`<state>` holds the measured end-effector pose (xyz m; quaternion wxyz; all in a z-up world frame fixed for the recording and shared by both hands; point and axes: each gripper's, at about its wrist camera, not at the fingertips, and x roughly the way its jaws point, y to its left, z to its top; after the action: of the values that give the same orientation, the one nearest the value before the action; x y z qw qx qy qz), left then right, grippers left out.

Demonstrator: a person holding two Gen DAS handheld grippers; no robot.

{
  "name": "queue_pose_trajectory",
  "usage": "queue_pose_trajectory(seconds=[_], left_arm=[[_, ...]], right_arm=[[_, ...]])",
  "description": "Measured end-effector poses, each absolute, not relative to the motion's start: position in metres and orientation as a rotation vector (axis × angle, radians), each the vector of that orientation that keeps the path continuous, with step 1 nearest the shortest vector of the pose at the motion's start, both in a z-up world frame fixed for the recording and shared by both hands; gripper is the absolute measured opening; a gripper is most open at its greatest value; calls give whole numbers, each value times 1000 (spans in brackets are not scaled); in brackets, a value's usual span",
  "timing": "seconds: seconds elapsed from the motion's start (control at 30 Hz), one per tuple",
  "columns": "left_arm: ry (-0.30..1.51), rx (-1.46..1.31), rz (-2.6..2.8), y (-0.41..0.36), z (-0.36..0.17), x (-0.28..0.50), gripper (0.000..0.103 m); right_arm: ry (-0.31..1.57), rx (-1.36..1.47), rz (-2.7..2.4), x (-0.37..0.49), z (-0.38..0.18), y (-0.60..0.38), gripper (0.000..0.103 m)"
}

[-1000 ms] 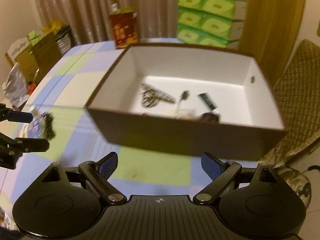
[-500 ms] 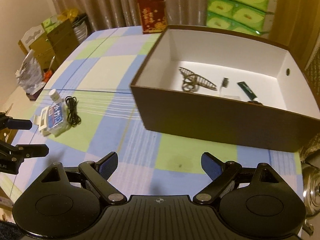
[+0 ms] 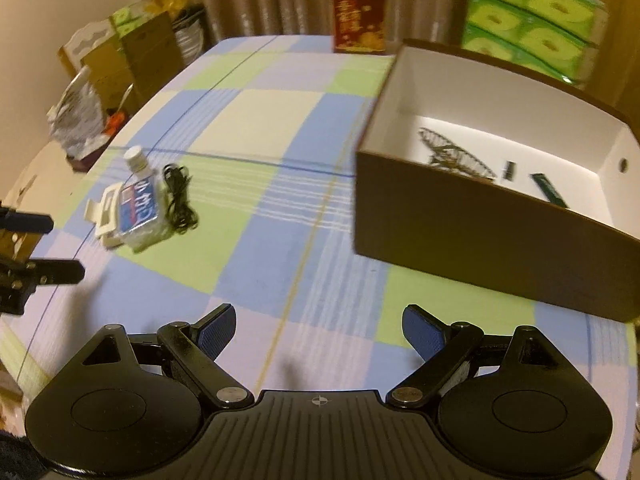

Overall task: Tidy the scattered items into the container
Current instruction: 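Move both tools away from the box toward the remaining items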

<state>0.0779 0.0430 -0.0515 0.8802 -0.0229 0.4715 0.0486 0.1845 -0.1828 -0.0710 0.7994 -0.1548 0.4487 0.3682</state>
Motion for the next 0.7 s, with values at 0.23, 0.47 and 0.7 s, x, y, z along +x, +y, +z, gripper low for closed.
queue_pose_trajectory(seconds=[0.23, 0.47, 0.7], left_arm=[[997, -86, 183, 76, -62, 76, 77], [1002, -128, 288, 105, -80, 90, 67], [1004, -179, 340, 120, -92, 112, 65]], right_arm=[[976, -373, 867, 179, -87, -146, 88], [962, -389, 919, 193, -98, -103, 88], [946, -417, 964, 208, -102, -64, 88]])
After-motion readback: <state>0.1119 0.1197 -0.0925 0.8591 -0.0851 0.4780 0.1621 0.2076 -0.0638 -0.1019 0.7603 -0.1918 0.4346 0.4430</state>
